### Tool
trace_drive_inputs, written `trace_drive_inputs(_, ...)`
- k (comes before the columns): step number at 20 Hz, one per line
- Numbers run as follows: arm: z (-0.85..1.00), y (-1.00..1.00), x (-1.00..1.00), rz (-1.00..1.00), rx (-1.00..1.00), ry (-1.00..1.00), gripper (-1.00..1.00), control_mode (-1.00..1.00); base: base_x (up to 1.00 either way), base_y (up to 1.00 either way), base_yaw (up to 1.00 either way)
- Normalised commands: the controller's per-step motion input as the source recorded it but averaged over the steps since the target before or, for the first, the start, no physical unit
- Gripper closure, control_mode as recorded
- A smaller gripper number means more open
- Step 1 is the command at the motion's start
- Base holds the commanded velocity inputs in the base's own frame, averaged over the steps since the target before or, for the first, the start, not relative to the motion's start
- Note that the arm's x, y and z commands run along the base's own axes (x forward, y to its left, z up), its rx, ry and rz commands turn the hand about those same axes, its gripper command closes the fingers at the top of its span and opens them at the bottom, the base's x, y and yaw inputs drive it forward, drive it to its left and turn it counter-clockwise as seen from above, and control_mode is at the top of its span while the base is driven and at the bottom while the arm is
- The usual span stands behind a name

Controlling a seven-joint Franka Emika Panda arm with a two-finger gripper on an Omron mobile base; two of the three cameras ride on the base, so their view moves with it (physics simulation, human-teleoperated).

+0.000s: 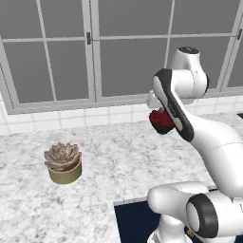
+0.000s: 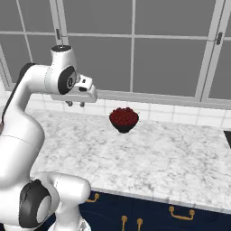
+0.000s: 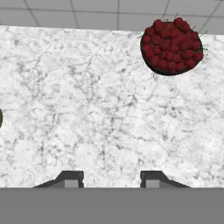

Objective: Take a straw from the drawer in front and place it inside the glass cup on the dining counter.

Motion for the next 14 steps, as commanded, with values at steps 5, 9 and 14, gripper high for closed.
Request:
trace_drive_inputs(5,0.00,0.00,-0.12,0.00,0.00,-0.02,-1.00,1.00,-0.29,0.00,0.00)
trace_drive_inputs(9,0.00,0.00,0.00,0.00,0.00,0.00,-1.00,1.00,-0.97,-0.44,0.00)
trace_drive_inputs(14,0.00,0.00,0.00,0.00,0.00,0.00,-1.00,1.00,-0.18,-0.87,0.32)
